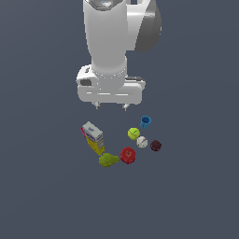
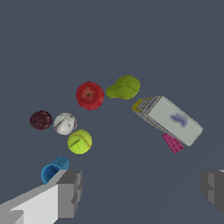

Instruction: Pick up a designated object from a clutter of objects.

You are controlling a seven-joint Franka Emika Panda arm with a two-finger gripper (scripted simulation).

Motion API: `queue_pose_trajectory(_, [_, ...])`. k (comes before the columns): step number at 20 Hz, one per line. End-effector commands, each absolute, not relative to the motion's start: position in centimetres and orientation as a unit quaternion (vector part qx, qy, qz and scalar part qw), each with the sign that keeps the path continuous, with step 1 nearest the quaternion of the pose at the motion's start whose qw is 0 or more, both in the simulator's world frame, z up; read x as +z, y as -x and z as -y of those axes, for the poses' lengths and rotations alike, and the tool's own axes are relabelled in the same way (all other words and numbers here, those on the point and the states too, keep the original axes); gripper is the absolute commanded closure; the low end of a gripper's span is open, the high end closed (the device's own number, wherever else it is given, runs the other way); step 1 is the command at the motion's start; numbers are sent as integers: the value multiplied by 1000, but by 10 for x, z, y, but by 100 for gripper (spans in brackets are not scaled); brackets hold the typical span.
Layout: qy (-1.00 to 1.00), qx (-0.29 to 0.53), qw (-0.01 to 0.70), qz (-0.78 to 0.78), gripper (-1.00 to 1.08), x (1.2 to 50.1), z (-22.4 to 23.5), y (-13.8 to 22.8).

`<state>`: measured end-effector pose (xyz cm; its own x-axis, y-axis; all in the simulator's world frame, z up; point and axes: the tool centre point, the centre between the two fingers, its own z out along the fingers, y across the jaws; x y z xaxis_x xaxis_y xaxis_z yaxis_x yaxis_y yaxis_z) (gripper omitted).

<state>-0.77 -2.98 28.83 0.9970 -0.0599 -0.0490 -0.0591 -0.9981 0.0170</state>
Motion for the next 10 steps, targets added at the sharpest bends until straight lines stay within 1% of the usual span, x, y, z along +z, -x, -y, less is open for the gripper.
queue_pose_trajectory(1, [-999, -25, 8, 30, -92, 288, 30, 8])
queue_pose_trajectory(10, [-1000, -27, 6, -9, -92, 286, 1, 3])
